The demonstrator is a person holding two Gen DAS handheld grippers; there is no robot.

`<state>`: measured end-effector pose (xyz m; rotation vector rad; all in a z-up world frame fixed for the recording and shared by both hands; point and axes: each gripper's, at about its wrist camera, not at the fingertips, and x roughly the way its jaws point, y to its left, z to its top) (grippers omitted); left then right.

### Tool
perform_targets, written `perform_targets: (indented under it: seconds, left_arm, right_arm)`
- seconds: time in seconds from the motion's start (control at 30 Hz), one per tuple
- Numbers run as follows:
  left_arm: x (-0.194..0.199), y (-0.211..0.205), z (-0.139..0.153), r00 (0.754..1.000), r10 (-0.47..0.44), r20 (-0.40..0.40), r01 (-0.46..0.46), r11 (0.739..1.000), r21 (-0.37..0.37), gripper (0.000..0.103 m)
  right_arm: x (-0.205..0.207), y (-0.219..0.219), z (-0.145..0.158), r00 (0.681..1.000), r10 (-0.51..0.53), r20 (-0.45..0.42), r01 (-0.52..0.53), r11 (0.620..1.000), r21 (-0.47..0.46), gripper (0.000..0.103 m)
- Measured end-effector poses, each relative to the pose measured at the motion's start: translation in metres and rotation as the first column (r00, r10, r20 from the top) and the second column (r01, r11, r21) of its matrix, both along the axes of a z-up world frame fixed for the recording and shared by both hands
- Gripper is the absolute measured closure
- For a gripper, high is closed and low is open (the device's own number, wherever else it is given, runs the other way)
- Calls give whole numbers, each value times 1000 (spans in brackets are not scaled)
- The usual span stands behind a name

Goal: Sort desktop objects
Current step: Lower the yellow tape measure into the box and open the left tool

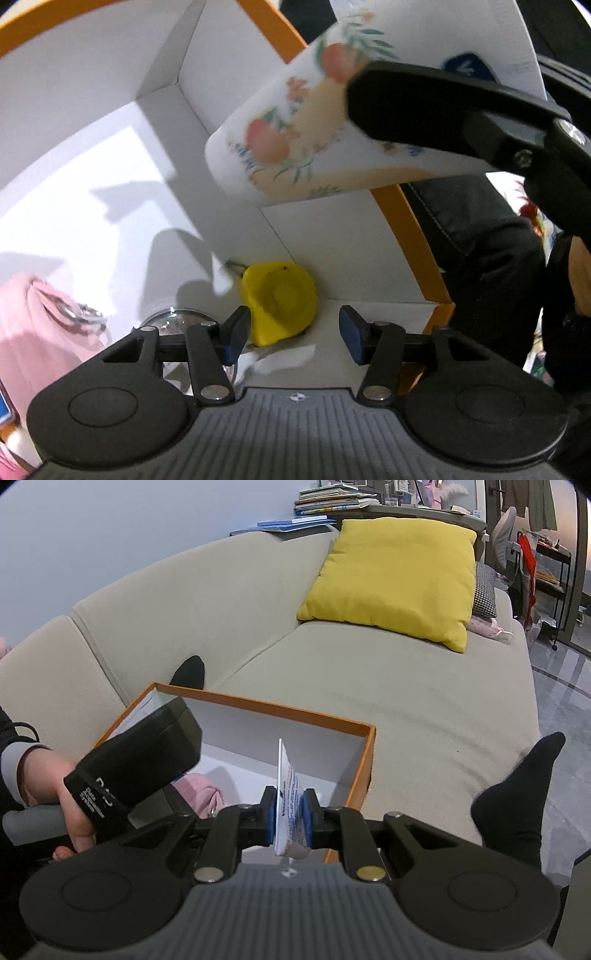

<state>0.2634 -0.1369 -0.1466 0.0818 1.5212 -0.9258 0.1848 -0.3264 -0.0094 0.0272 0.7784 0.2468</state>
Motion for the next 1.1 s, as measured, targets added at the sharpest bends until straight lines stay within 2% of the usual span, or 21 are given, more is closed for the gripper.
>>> perform_targets:
  seconds: [0.07,0.13,0.23,0.37,0.5,0.63,0.77,0.83,0.93,1.1]
  left_arm:
    - [-1,5,-2,1000,18,-24,-18,1000,-8,53]
    - [-2,11,-2,999,42,-16,-42,999,1,57]
    - [-4,22,7,995,88,38,-87,996,-35,59]
    - [-12,20,16,987,80,138,-75,996,-47,61]
    - [-22,10,11,988,48,146,-43,998,-38,62]
    - [-29,5,1,988,40,148,-37,999,-21,69]
    - [-37,6,-6,989,25,143,-27,1000,8,69]
    - [-42,6,-8,988,13,153,-22,998,58,71]
    - [-52,8,-6,985,-21,169,5,995,96,71]
    - [-66,19,-4,983,-22,185,-1,992,123,71]
  right_arm:
    - [0,-1,0,1000,-4,-1,4,1000,-9,88]
    - [0,-2,1,1000,-9,-3,9,1000,-18,88]
    - [0,-3,1,1000,-16,-4,16,1000,-25,88]
    - [1,-5,4,999,-39,11,39,999,-26,88]
    - [2,-5,6,999,-41,22,41,999,-20,88]
    - [2,-5,5,999,-33,21,33,999,-19,88]
    - [1,-6,3,999,-30,16,30,999,-14,88]
    - [1,-6,2,1000,-28,14,28,1000,-13,88]
    - [0,-5,1,1000,-24,10,24,1000,-12,88]
    - [-1,-4,2,1000,-13,1,13,1000,-20,88]
